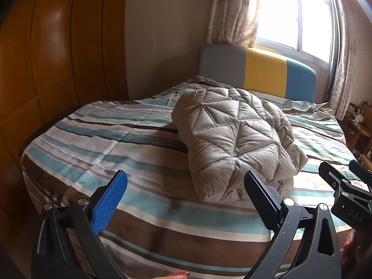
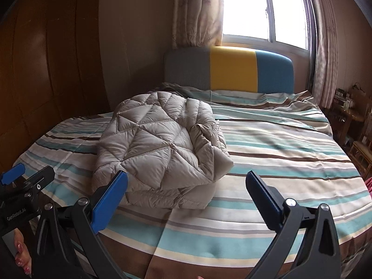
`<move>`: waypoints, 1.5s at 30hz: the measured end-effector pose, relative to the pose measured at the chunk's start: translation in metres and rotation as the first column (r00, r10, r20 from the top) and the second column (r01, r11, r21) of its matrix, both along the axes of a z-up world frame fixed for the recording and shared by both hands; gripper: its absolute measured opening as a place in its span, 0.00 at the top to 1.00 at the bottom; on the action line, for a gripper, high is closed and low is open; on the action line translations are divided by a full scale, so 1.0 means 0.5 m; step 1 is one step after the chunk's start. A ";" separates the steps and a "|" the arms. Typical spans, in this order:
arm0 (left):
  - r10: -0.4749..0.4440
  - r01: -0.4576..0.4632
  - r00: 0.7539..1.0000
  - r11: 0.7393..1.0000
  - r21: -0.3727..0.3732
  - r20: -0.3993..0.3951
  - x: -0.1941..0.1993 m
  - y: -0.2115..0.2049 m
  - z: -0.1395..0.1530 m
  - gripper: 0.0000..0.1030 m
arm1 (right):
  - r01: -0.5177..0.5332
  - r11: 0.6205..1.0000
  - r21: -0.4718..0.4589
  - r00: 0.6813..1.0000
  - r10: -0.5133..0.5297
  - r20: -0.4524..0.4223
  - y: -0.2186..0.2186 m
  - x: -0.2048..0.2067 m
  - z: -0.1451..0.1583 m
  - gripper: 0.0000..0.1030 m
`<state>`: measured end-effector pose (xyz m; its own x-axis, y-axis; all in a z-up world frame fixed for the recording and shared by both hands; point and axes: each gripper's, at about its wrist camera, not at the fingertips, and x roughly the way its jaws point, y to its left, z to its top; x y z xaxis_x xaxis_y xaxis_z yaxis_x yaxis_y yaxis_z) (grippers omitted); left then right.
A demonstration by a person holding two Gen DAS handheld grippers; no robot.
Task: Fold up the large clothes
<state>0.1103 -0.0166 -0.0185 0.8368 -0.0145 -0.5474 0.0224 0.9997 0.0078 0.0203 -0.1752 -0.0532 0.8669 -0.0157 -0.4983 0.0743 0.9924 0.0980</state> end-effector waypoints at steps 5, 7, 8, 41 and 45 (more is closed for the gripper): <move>-0.012 0.012 1.000 1.000 0.003 0.005 -0.009 -0.006 0.006 0.03 | 0.002 1.000 -0.009 1.000 -0.002 0.007 -0.002 0.000 0.001 0.02; -0.016 0.016 1.000 1.000 0.005 0.001 -0.009 -0.008 0.004 0.03 | 0.000 1.000 -0.002 1.000 0.000 0.006 -0.006 0.001 0.000 0.02; -0.017 0.017 1.000 1.000 0.004 -0.001 -0.009 -0.009 0.003 0.03 | 0.002 1.000 0.000 1.000 -0.002 0.005 -0.006 0.001 -0.001 0.02; -0.007 0.007 1.000 1.000 0.015 -0.015 -0.006 -0.009 -0.006 0.03 | 0.003 1.000 0.004 1.000 -0.003 0.006 -0.009 0.001 -0.006 0.02; 0.004 -0.003 1.000 1.000 0.025 -0.016 -0.007 -0.012 -0.008 0.03 | 0.001 1.000 0.004 1.000 -0.001 0.007 -0.008 0.000 -0.005 0.02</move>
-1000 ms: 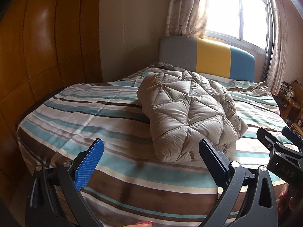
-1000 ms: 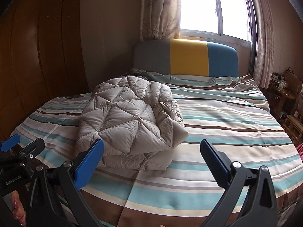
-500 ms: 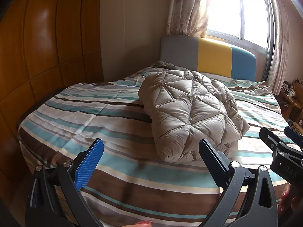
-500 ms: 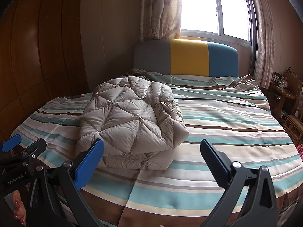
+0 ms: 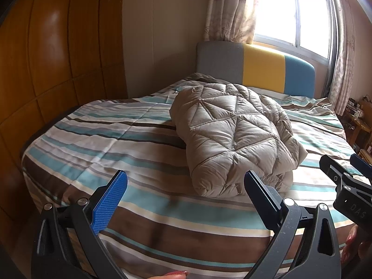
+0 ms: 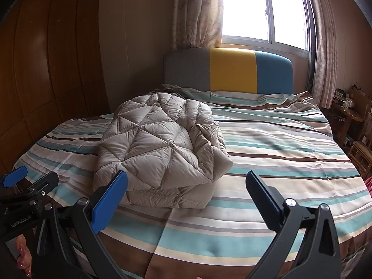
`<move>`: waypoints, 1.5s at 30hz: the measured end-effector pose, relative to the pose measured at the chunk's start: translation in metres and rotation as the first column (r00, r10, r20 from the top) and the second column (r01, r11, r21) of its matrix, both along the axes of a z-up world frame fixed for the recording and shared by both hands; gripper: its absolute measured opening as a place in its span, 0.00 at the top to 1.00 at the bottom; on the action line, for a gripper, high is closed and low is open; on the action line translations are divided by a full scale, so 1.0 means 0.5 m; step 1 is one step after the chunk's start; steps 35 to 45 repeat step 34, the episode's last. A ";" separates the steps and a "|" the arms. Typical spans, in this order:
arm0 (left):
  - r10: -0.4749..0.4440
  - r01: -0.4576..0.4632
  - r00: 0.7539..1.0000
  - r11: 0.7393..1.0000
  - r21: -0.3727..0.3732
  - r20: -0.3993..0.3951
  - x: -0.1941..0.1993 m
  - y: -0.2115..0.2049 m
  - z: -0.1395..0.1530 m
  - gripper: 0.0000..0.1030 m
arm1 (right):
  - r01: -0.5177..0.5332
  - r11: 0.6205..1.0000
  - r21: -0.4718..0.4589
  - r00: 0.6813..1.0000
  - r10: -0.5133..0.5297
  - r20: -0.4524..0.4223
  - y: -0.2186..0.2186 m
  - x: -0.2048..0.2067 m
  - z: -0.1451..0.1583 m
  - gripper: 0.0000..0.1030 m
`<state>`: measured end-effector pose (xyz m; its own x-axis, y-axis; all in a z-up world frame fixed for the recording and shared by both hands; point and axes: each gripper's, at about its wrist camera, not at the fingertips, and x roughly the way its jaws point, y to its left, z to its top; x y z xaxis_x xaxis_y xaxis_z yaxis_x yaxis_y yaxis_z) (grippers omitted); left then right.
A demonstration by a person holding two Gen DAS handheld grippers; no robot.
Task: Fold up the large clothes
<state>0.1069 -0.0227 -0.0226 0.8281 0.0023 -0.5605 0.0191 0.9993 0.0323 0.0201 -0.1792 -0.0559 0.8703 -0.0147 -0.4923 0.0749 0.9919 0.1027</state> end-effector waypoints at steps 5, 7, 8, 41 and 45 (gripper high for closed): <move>-0.006 0.006 1.000 1.000 0.002 -0.014 0.003 -0.001 -0.004 0.03 | -0.002 1.000 0.003 1.000 0.002 -0.006 -0.001 0.001 -0.001 0.02; -0.004 0.004 1.000 1.000 0.009 -0.011 0.000 -0.005 -0.004 0.03 | 0.000 1.000 0.004 1.000 0.000 -0.007 -0.002 0.001 0.000 0.02; -0.006 0.006 1.000 1.000 0.014 -0.008 -0.001 -0.007 -0.005 0.03 | -0.001 1.000 0.005 1.000 0.001 -0.007 -0.002 0.000 0.000 0.02; 0.006 -0.006 0.995 1.000 0.003 -0.103 0.028 -0.002 -0.042 0.03 | -0.011 1.000 0.029 0.998 0.013 -0.063 -0.012 0.019 -0.029 0.02; 0.006 -0.006 0.995 1.000 0.003 -0.103 0.028 -0.002 -0.042 0.03 | -0.011 1.000 0.029 0.998 0.013 -0.063 -0.012 0.019 -0.029 0.02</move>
